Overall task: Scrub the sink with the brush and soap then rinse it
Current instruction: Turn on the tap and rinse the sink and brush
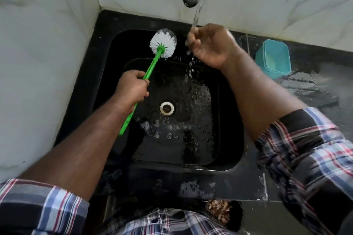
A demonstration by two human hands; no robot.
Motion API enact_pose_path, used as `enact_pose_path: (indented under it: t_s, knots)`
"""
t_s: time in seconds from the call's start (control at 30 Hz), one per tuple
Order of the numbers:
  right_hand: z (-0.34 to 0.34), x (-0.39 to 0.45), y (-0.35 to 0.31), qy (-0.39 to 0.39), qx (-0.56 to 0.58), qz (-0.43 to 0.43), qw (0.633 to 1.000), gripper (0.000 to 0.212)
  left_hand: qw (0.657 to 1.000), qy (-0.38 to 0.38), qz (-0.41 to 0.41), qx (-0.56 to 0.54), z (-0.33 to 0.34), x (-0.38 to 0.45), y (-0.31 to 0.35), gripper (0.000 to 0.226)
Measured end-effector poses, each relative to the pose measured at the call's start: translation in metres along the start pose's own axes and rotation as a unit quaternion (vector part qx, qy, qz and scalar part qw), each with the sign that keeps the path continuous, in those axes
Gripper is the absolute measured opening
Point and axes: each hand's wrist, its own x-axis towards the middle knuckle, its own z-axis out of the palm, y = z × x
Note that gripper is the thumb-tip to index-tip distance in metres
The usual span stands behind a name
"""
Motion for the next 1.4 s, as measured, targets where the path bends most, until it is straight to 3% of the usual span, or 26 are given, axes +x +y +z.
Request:
enact_pose_path:
  t_s: [0.07, 0.1, 0.13, 0.2, 0.23, 0.27, 0.4, 0.53, 0.63, 0.9, 1.13, 1.2, 1.27, 1.33, 1.4]
  knots:
    - [-0.013, -0.018, -0.004, 0.039, -0.193, 0.026, 0.98, 0.012, 1.0, -0.001, 0.0, -0.001, -0.002, 0.0, -0.001, 0.032]
    - [-0.021, -0.027, -0.003, 0.076, -0.326, 0.048, 0.941, 0.016, 1.0, -0.001, -0.001, -0.003, -0.003, 0.001, -0.002, 0.032]
    - [-0.03, -0.037, 0.0, 0.107, -0.471, 0.087, 0.872, 0.02, 1.0, -0.001, -0.002, -0.005, -0.003, 0.001, -0.003, 0.033]
    - [-0.041, -0.055, 0.009, 0.086, -0.676, 0.201, 0.704, 0.021, 1.0, -0.002, -0.005, -0.007, -0.004, 0.001, -0.004, 0.034]
    - [-0.044, -0.059, 0.013, 0.065, -0.702, 0.235, 0.669, 0.022, 1.0, -0.004, -0.005, -0.007, -0.004, 0.001, -0.003, 0.035]
    - [-0.044, -0.06, 0.015, 0.064, -0.686, 0.235, 0.685, 0.023, 1.0, -0.005, -0.004, -0.006, -0.004, 0.001, -0.003, 0.035]
    - [-0.037, -0.036, 0.011, 0.15, -0.471, 0.078, 0.866, 0.024, 1.0, -0.006, -0.002, -0.003, -0.004, 0.0, -0.001, 0.036]
    - [-0.018, -0.005, 0.02, 0.151, -0.26, 0.013, 0.953, 0.019, 1.0, -0.003, -0.005, -0.012, -0.004, 0.0, -0.001, 0.035]
    - [-0.005, 0.011, 0.03, 0.152, -0.094, 0.004, 0.984, 0.023, 1.0, -0.003, -0.006, -0.011, -0.004, -0.001, -0.003, 0.036]
    - [0.002, 0.023, 0.04, 0.106, 0.167, -0.018, 0.98, 0.023, 1.0, 0.009, -0.011, -0.017, -0.009, -0.001, -0.005, 0.032]
    - [0.012, 0.013, 0.026, 0.037, 0.146, -0.032, 0.988, 0.021, 1.0, 0.008, -0.012, -0.012, -0.009, -0.002, -0.001, 0.034]
    - [0.014, 0.008, 0.026, 0.017, 0.071, -0.013, 0.997, 0.012, 1.0, 0.012, -0.013, -0.014, -0.01, -0.002, 0.0, 0.036]
    - [0.013, -0.003, 0.029, 0.002, -0.109, 0.02, 0.994, 0.011, 1.0, 0.011, -0.014, -0.016, -0.011, -0.001, 0.001, 0.036]
    - [0.006, -0.018, 0.034, -0.034, -0.332, 0.093, 0.938, 0.022, 1.0, 0.01, -0.015, -0.017, -0.011, -0.001, 0.0, 0.036]
    - [-0.004, -0.036, 0.039, -0.084, -0.455, 0.189, 0.866, 0.032, 1.0, 0.011, -0.015, -0.018, -0.013, -0.002, -0.002, 0.037]
